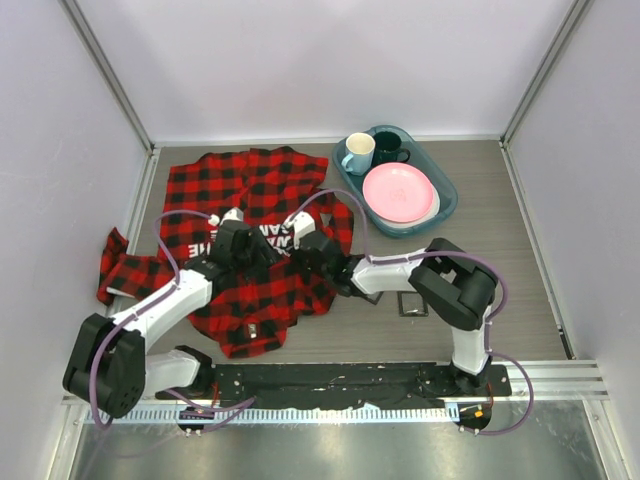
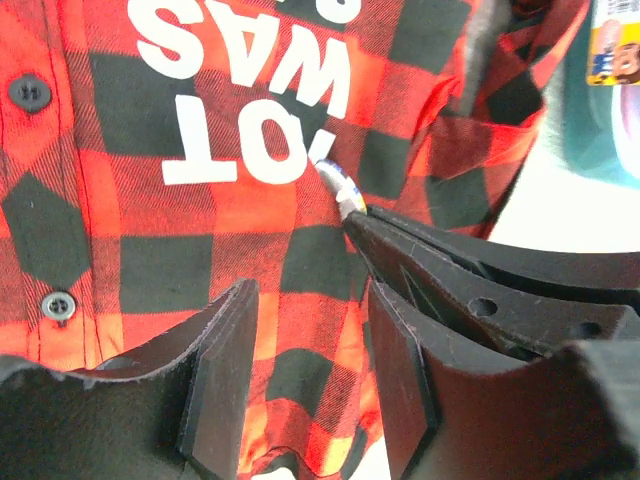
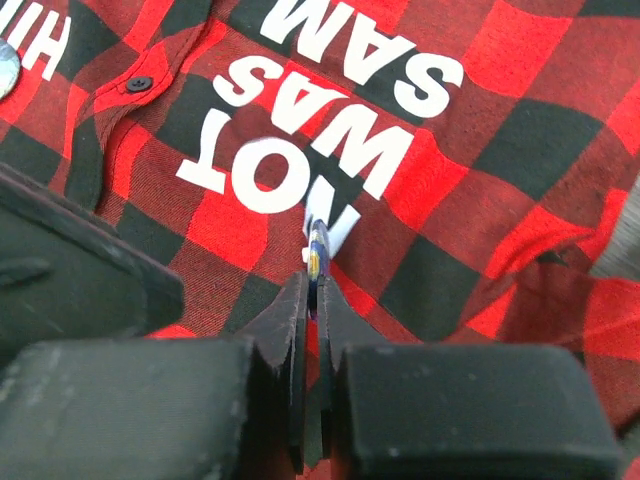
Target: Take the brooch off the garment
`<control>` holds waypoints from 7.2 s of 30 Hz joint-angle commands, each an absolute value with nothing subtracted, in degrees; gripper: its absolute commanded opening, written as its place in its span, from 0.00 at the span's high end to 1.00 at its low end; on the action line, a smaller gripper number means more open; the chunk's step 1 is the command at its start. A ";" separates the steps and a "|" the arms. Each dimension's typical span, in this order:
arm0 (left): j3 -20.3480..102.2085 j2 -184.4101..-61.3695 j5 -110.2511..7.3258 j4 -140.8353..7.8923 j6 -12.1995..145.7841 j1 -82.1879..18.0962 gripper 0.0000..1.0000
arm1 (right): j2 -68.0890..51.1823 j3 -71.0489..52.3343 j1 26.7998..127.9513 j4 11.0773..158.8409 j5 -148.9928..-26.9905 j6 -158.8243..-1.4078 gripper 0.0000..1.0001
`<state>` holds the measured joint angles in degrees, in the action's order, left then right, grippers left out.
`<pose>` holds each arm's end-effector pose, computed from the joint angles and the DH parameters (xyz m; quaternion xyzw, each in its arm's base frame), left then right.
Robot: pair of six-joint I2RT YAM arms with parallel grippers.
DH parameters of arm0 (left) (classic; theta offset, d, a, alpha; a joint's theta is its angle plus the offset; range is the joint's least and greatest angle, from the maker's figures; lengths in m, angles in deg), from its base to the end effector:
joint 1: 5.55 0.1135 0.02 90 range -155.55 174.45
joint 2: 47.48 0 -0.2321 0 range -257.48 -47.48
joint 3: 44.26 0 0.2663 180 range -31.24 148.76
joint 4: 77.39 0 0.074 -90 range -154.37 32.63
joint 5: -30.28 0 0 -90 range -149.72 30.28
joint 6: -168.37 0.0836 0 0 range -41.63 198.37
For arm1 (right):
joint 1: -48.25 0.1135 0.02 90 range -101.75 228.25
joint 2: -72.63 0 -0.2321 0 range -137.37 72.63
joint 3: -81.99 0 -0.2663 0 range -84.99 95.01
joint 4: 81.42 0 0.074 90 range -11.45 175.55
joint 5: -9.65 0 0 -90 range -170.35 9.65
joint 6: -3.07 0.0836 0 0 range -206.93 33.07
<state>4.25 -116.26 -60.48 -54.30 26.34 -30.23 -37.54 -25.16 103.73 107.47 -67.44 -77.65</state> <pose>0.2734 -0.1244 0.1294 -0.2196 0.8916 -0.2409 0.3142 0.2696 0.3590 0.0959 -0.2820 0.8078 0.1908 0.4812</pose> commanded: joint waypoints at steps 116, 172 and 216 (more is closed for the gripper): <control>9.10 -140.12 -53.22 -73.51 20.54 -28.66 0.70 | -33.55 -31.38 98.08 112.19 -84.04 -69.35 0.99; 9.72 -138.54 -51.73 -71.22 27.40 -29.63 0.54 | -33.46 -31.29 95.53 115.00 -85.62 -68.65 0.99; 19.21 -139.77 -48.04 -59.62 31.97 -22.95 0.61 | -35.83 -27.42 97.82 107.97 -87.65 -76.21 0.99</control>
